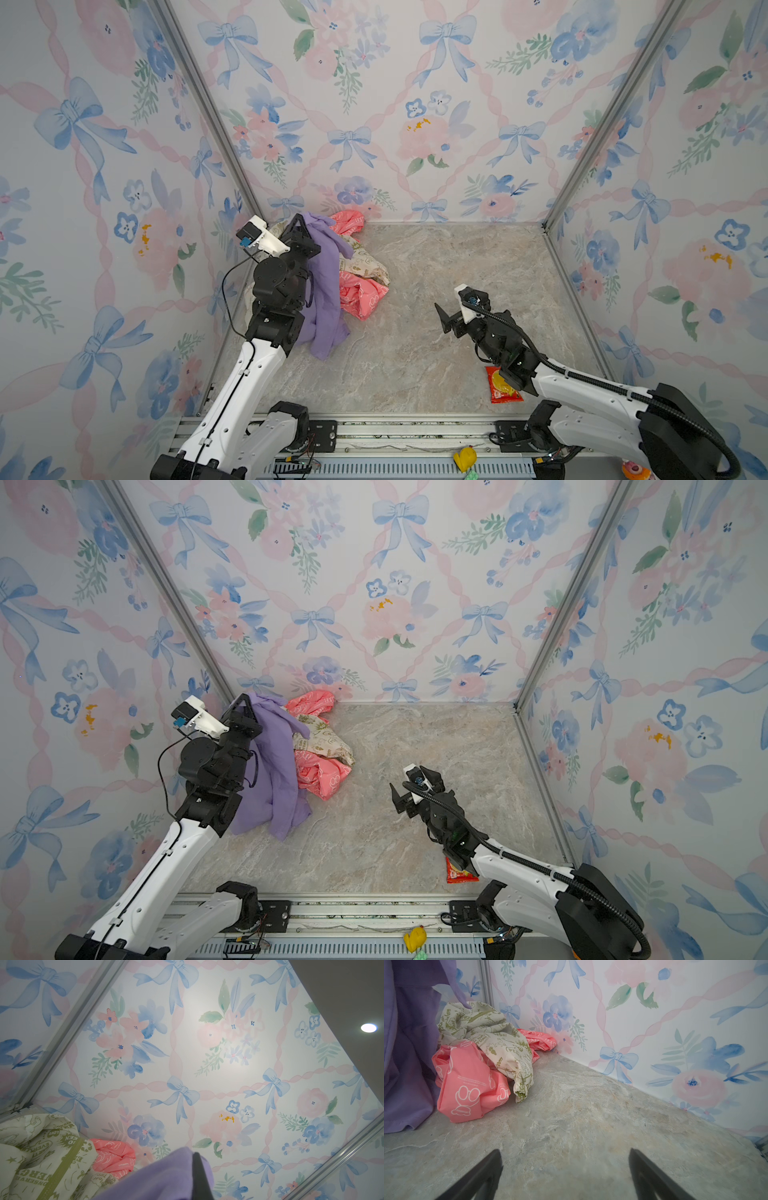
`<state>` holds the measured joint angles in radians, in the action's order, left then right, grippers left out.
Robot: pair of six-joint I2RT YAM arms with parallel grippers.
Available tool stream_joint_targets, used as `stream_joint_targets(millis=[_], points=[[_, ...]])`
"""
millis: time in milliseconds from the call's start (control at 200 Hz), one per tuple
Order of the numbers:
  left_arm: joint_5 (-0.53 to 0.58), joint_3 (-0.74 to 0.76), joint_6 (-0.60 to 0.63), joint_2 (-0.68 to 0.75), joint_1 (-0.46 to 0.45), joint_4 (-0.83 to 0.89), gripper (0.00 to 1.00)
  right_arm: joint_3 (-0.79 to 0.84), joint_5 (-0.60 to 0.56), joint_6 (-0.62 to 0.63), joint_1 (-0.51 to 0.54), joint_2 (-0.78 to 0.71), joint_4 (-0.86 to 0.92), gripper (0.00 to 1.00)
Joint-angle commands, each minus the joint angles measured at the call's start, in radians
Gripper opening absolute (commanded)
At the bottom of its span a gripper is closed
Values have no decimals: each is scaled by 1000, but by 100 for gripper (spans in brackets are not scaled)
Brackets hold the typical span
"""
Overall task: Pick out a specific cloth from the pile
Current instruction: 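Grasp the lavender cloth with the left gripper and lift it up, then lower the lavender cloth onto the table in front of the pile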
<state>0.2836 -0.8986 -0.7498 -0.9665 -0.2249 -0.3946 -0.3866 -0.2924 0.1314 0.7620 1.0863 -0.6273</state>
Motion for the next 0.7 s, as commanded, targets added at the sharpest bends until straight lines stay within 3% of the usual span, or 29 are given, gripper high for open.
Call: stream_joint_targets(millis=[0,340,585,695], points=[[12,-50,48,-7,-16,-50,0,-18,6,-10,12,-13,12,97],[-34,-58,153,-82,-125,-50,0,-21,6,-7,15,8,4,97],[-298,-17,368,-194,-265,-48,0,-18,6,-6,14,4,1,97],[-364,23,421,-242,-328,-41,0,-16,3,-5,14,-2,1,97]])
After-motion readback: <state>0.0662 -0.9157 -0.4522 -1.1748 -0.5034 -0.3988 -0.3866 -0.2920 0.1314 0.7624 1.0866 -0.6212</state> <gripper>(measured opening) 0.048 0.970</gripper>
